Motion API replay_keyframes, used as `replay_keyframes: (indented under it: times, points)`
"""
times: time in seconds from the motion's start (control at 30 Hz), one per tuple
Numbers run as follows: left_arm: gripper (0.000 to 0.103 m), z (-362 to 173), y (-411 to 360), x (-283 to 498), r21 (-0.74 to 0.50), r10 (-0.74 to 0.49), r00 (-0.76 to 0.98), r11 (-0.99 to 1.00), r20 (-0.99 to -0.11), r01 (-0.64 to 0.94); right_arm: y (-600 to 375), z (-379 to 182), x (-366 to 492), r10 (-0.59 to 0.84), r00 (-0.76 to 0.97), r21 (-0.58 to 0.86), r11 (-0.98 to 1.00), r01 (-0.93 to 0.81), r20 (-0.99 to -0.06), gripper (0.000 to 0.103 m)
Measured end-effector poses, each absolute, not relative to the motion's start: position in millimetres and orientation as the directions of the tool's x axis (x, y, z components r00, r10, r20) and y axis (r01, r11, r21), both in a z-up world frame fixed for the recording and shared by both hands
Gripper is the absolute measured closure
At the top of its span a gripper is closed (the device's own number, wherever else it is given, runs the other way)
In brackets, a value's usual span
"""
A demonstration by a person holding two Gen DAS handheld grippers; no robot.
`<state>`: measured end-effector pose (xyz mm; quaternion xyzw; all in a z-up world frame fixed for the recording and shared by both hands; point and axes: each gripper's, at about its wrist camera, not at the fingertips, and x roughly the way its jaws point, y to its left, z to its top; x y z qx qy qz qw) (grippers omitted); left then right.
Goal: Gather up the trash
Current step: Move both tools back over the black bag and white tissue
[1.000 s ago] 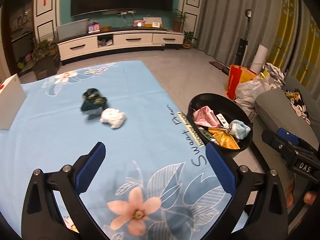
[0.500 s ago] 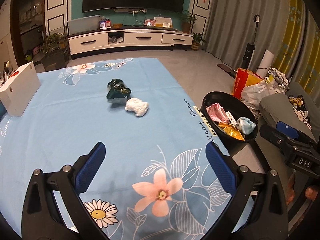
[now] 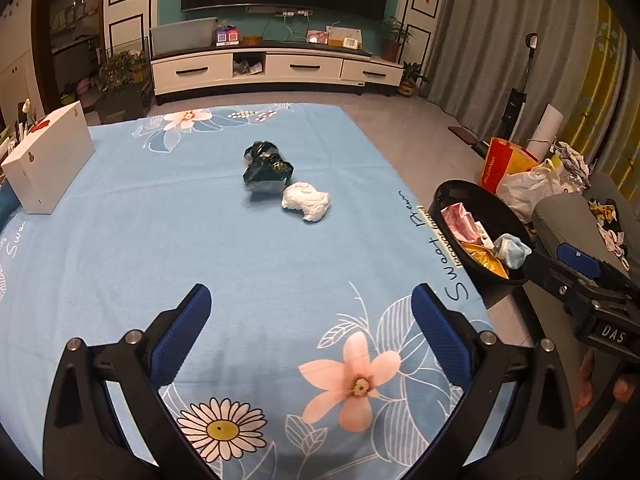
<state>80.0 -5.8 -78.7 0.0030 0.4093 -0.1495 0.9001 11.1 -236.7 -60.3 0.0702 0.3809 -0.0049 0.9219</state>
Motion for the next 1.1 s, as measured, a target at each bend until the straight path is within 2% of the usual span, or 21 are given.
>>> replay_keyframes:
  times: [0.53,0.9,1.1]
  points:
    - [0.003,-102.1,6.2,104.7,-0.112,-0.234,0.590,0.965,-0.773,0.237,-213.2,-87.2,44.4,0.083,0.661,0.119,0.993,0.011,-0.746,0.004]
    - [0.003,-120.8,44.4,130.8,-0.172,-0.221,0.581,0.975,-0.783,0.139,-193.6,-107.5,77.7,0.133,0.634,0.126,0.990,-0.057,-0.762,0.004]
    - [0.003,-128.2,58.9,146.2,-0.215,-0.237,0.587,0.971,-0.774,0.107,-174.5,-119.1,105.3,0.220,0.622,0.158,0.975,-0.154,-0.752,0.004]
